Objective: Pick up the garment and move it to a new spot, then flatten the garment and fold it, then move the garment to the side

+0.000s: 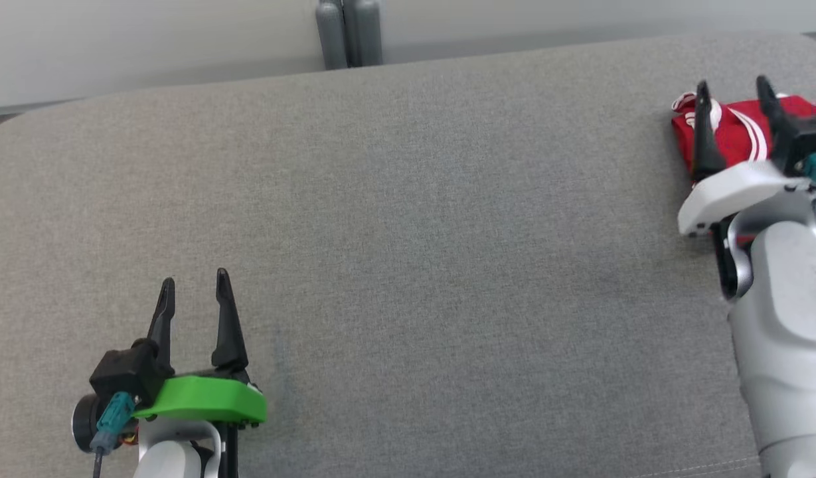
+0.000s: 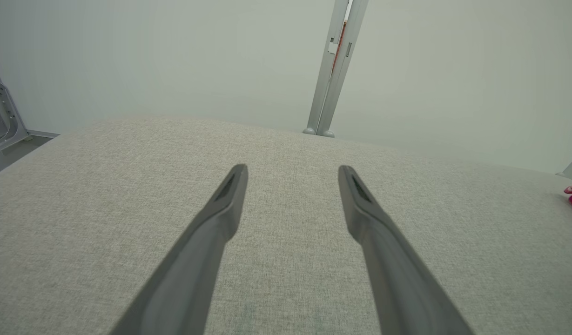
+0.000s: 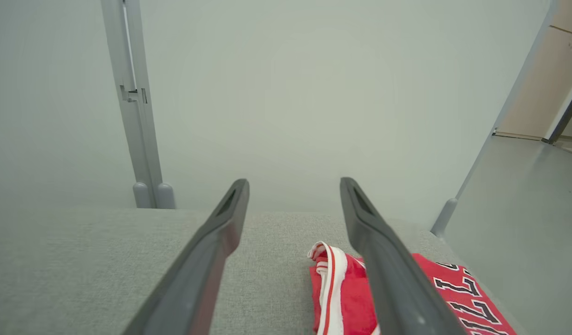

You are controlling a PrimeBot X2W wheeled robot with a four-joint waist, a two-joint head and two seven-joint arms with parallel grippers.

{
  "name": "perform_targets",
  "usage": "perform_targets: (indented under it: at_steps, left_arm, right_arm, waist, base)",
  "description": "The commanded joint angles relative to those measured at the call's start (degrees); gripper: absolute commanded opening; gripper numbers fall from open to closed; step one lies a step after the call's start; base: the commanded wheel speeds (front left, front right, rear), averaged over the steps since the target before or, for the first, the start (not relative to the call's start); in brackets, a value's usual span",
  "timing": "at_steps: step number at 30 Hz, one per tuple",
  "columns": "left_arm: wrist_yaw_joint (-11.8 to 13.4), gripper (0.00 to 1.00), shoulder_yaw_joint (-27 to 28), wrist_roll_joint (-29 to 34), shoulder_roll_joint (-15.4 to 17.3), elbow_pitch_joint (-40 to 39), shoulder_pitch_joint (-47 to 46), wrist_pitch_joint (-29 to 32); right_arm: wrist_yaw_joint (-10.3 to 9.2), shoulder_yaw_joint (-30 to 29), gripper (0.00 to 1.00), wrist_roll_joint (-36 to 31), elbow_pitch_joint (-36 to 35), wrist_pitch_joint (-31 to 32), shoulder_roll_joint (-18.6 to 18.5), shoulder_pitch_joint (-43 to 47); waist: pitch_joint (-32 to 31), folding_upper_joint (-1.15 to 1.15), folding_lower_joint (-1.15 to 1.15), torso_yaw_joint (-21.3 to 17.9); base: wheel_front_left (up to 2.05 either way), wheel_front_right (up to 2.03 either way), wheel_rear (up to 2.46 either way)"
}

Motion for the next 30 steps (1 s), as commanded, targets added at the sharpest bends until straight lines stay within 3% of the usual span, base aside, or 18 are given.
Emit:
perform_targets:
  at_steps: [1, 10, 18, 30]
  left_arm:
    - [0.0, 1.0, 0.3, -0.8, -0.1, 0.4, 1.2, 0.0]
    - [0.7, 1.0, 0.9, -1.0, -0.5, 1.3, 5.0, 0.0]
    - [1.4, 1.0, 0.5, -0.8, -0.7, 0.5, 7.2, 0.0]
    - [1.2, 1.0, -0.9, 0.2, -0.8, 0.4, 7.6, 0.0]
  right_arm:
    - [-0.09, 1.1, 1.0, 1.5, -1.6, -0.2, 0.8, 3.3]
    - [-0.09, 6.1, 1.0, 9.3, -14.1, -0.2, 4.8, 20.0]
    - [-0.08, 10.6, 1.0, 13.7, -22.6, 0.7, 6.1, 31.3]
    - [-0.08, 13.1, 1.0, 16.8, -24.9, 0.1, 6.2, 37.0]
  waist:
    - [-4.5, 0.0, 0.0, 0.8]
    - [-8.6, 0.0, 0.0, 2.9]
    - [-9.8, 0.0, 0.0, 4.3]
    - [-10.1, 0.0, 0.0, 4.9]
  base:
    - [0.0, 0.0, 0.0]
    - [0.0, 0.0, 0.0]
    - [0.0, 0.0, 0.0]
    - [0.0, 0.0, 0.0]
